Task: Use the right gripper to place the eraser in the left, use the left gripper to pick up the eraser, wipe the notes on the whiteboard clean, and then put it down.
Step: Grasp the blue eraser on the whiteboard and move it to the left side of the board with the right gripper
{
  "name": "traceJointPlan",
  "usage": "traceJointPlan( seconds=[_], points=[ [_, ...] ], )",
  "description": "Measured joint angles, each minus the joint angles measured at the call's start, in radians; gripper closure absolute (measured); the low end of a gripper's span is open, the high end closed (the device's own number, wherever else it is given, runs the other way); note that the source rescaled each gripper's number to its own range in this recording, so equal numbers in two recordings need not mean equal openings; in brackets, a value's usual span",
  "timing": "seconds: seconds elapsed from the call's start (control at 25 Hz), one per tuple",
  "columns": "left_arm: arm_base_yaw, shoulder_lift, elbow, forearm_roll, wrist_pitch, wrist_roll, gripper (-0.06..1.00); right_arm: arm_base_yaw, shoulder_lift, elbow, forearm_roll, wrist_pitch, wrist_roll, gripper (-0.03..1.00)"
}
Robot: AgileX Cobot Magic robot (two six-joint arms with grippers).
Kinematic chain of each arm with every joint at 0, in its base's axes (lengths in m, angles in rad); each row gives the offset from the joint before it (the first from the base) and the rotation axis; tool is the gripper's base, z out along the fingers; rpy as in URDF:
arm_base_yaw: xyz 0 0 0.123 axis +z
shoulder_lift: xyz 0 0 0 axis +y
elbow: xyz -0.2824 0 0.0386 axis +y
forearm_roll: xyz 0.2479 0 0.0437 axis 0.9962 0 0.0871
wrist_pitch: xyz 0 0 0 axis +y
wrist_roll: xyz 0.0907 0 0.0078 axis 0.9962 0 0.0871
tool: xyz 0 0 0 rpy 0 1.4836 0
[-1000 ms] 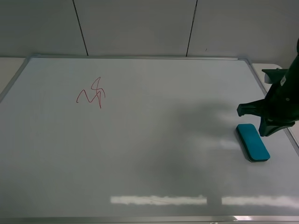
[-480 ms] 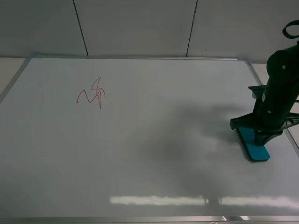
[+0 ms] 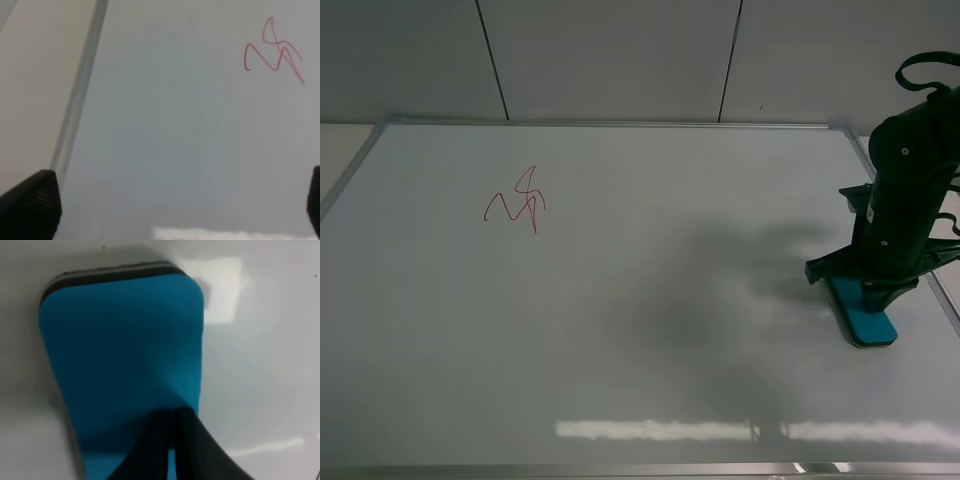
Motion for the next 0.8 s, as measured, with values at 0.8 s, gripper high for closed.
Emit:
traceJointPlan(
  seconds=[0.8],
  points=[
    [0.000, 0.000, 0.000, 0.000, 0.000, 0.000, -0.06, 0.497, 0.045, 0.006, 0.602, -0.734, -0.012, 0.96]
  ],
)
